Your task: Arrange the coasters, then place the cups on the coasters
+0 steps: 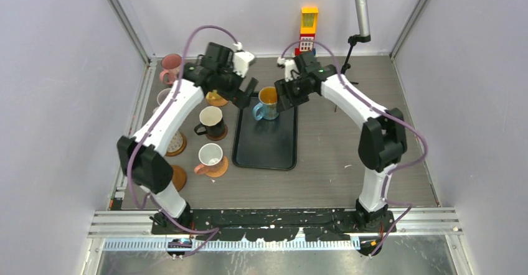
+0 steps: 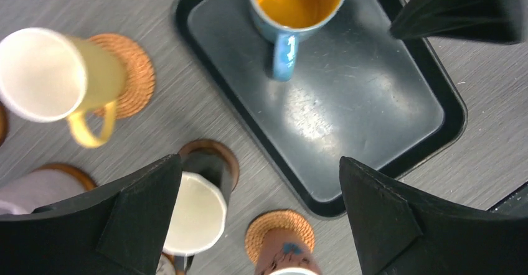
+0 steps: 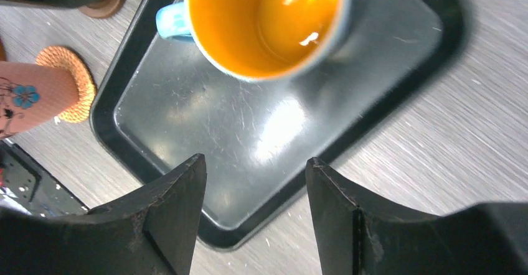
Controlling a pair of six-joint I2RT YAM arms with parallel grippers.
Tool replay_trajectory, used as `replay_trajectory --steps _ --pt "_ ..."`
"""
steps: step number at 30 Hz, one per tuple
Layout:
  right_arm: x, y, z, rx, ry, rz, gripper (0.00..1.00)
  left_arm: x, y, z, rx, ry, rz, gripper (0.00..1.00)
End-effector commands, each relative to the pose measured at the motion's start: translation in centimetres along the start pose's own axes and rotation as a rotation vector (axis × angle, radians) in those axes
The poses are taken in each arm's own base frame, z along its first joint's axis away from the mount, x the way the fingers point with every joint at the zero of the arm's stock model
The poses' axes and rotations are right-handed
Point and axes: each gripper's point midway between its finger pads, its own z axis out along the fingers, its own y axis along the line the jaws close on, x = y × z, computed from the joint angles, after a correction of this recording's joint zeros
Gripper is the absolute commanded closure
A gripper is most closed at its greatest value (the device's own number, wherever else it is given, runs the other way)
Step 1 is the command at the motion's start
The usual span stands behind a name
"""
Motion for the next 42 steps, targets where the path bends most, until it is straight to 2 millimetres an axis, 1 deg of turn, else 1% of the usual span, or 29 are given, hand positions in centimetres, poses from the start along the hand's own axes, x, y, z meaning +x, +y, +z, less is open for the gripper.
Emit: replay_trajectory --steps 1,3,4,7,10,13,16,19,26,33,35,38,42 --pt "-1.2 -0.4 -7.1 0.009 -0.118 0.076 0.34 -2.5 -1.8 3.0 -0.011 -0.013 0.033 0.01" --pt "-0.2 -1.1 -8.5 0.027 -0.123 0.092 0.33 -2.2 -2.6 4.6 0.012 0.019 0.043 0.03" --pt "0.2 -1.3 -9.3 0.035 -0.130 0.096 0.33 -2.4 -2.8 5.3 0.015 0.025 0.045 0.04" --pt "1.7 -2.3 -10.4 0.064 -0.134 0.120 0.31 -2.6 -2.8 7.0 0.031 0.057 0.044 0.10" --pt "2.8 -3.1 -11.1 0.081 -0.136 0.141 0.31 -2.1 -3.3 8.9 0.065 0.104 0.048 0.20" --pt "3.5 -3.7 -11.6 0.096 -0.139 0.151 0.31 -1.4 -4.2 10.5 0.098 0.128 0.101 0.28" --pt "3.6 -3.9 -12.2 0.100 -0.147 0.166 0.31 -0.7 -4.5 11.8 0.115 0.154 0.135 0.35" --pt "3.7 -4.0 -12.8 0.101 -0.156 0.176 0.31 -0.4 -4.3 12.7 0.109 0.171 0.133 0.41" --pt "3.9 -3.8 -13.3 0.088 -0.163 0.193 0.30 1.0 -3.4 15.1 0.067 0.215 0.138 0.45" --pt "4.0 -3.9 -13.8 0.092 -0.166 0.196 0.30 1.3 -3.3 17.2 0.065 0.197 0.133 0.54" --pt "4.1 -4.0 -13.8 0.094 -0.166 0.201 0.30 1.4 -3.3 17.4 0.063 0.193 0.128 0.56" --pt "4.2 -4.1 -13.9 0.096 -0.164 0.205 0.30 1.2 -3.3 17.6 0.059 0.168 0.129 0.62" --pt "4.3 -4.1 -13.9 0.097 -0.159 0.203 0.30 1.6 -3.2 17.8 0.060 0.168 0.147 0.67"
